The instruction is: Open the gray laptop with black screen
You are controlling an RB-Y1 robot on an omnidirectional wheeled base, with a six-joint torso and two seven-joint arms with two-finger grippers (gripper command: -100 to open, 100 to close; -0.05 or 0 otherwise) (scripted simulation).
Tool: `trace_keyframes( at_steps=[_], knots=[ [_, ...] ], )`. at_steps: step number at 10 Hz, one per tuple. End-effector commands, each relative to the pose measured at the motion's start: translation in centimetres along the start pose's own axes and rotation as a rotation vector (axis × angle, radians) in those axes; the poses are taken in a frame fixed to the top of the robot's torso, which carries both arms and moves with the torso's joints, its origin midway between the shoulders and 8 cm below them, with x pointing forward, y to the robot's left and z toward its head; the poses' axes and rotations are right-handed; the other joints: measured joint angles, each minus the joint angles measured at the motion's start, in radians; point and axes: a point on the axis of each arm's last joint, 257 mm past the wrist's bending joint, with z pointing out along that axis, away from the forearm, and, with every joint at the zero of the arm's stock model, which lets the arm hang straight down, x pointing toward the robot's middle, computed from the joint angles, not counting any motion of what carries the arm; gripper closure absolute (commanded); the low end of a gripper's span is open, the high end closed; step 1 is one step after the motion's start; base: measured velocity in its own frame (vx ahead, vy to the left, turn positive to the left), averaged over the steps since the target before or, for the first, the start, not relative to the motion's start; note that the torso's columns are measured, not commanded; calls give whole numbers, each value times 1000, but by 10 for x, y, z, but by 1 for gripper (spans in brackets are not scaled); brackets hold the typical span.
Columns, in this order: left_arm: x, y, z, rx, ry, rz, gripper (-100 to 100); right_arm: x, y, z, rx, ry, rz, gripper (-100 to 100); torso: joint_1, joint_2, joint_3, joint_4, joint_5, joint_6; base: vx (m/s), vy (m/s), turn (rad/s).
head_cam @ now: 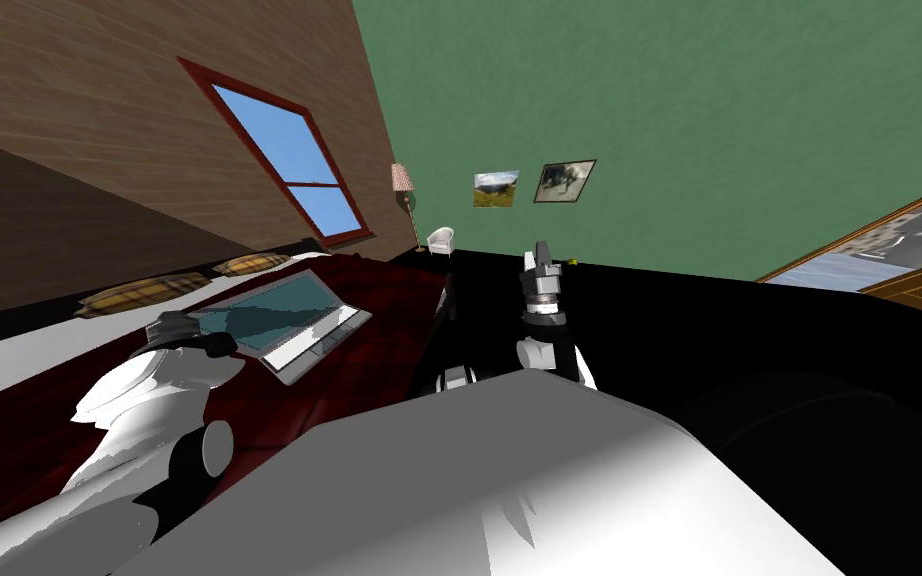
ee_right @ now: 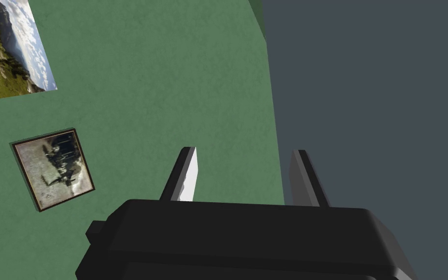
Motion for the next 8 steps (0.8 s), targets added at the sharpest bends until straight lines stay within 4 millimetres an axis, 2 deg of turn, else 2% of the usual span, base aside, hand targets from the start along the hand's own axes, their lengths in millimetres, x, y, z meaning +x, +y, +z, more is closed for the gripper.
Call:
trace_keyframes(
  at_steps=[1,3,5,6,7,8],
  knots=[
    [-10,13,3,-31,-16,-2,-100,0,0,0,0,0,0,0,1,0,0,0,0,0,3,23,-83],
    [-15,21,5,-49,-26,-2,-100,0,0,0,0,0,0,0,3,0,0,0,1,0,0,27,-53],
    [-13,18,4,-41,-22,-2,-100,0,0,0,0,0,0,0,2,0,0,0,1,0,0,8,-9],
    [-13,18,4,-41,-22,-2,100,0,0,0,0,0,0,0,1,0,0,0,0,0,3,5,-14],
    [16,20,0,-32,46,-5,100,0,0,0,0,0,0,0,3,0,0,-1,3,-1,97,-5,259],
    [20,19,0,-26,63,-15,100,0,0,0,0,0,0,0,5,-4,-2,-3,5,-4,139,-36,313]
  ],
)
